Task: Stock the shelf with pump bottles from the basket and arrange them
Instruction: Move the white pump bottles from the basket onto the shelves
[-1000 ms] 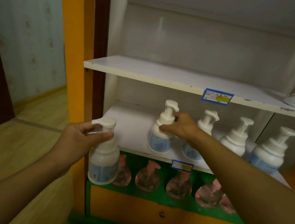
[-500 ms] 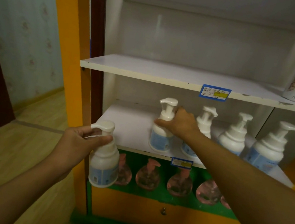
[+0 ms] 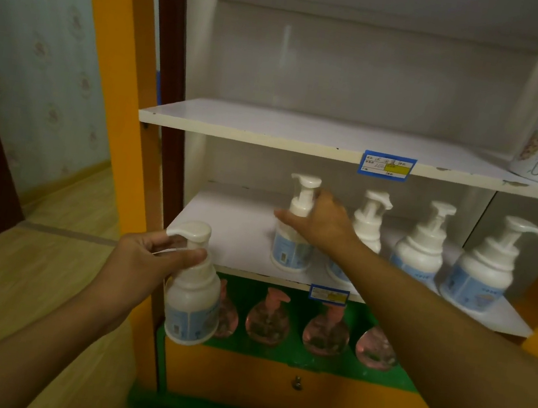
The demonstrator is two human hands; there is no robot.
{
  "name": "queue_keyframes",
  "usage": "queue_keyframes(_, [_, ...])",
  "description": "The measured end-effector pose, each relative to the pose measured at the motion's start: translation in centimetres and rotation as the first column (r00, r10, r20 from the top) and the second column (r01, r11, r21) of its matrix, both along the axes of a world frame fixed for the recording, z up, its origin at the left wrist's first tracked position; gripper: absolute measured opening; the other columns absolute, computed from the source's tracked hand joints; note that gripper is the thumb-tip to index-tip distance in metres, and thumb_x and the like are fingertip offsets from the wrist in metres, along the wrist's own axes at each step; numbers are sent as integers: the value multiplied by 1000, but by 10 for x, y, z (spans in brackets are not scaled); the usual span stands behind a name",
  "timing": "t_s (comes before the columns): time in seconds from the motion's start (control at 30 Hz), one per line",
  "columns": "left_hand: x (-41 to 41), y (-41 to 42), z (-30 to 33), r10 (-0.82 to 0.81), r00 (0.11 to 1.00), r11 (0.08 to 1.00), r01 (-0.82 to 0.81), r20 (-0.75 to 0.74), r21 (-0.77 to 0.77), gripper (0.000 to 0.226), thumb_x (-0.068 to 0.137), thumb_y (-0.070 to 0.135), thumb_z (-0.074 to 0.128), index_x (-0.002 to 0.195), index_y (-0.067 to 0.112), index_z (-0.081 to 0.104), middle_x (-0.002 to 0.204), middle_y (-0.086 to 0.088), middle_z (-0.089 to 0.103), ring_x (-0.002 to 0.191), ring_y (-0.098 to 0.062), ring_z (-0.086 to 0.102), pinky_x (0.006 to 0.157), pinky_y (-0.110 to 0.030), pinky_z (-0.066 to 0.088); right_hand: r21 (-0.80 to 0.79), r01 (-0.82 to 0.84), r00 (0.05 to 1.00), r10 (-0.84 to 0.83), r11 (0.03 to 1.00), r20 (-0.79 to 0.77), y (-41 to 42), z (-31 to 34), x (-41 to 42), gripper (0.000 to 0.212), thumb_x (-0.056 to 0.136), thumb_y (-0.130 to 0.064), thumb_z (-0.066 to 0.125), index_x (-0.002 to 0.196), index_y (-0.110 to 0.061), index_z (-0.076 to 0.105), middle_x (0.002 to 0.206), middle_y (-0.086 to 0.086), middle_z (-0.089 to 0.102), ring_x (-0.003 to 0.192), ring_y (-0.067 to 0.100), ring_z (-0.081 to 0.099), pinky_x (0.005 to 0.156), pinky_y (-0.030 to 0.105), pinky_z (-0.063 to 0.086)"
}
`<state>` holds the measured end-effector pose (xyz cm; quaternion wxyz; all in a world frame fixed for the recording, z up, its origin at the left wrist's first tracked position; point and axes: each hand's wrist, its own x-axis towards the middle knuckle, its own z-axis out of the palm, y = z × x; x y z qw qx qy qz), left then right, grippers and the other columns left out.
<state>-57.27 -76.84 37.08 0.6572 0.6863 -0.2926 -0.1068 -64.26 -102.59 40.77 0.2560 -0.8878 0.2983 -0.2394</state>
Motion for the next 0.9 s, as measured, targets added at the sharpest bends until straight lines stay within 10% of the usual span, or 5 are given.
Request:
queue_keyframes(0.57, [-7,0,2,4,1000,999,-3,-7,54,19,73,20,73,92,17,74,89,3,76,85,-24,71,81,-50,55,-107,30,998,-23,994,62,1,0,0,65,71,-52,74,121,-16,53,116,8,64,105,29,61,84,40,51])
queue_keyframes(0.73, [-5,1,3,3,1000,999,-2,-8,40,18,74,19,73,91,15,74,88,3,77,83,-17,72,73,-35,58,-5,19,992,-18,1000,124,5,-5,-13,72,70,-55,73,122,-11,48,116,8,62,106,27,59,88,46,51])
queue_keyframes(0.9, [-8,-5,11,-42,999,999,43,-34,26,21,76,14,73,97,14,73,90,5,77,83,-12,72,64,-17,57,84,-165,915,121,983,385,34,-9,-33,20,81,-29,71,92,-18,59,80,-3,60,73,12,57,74,37,54])
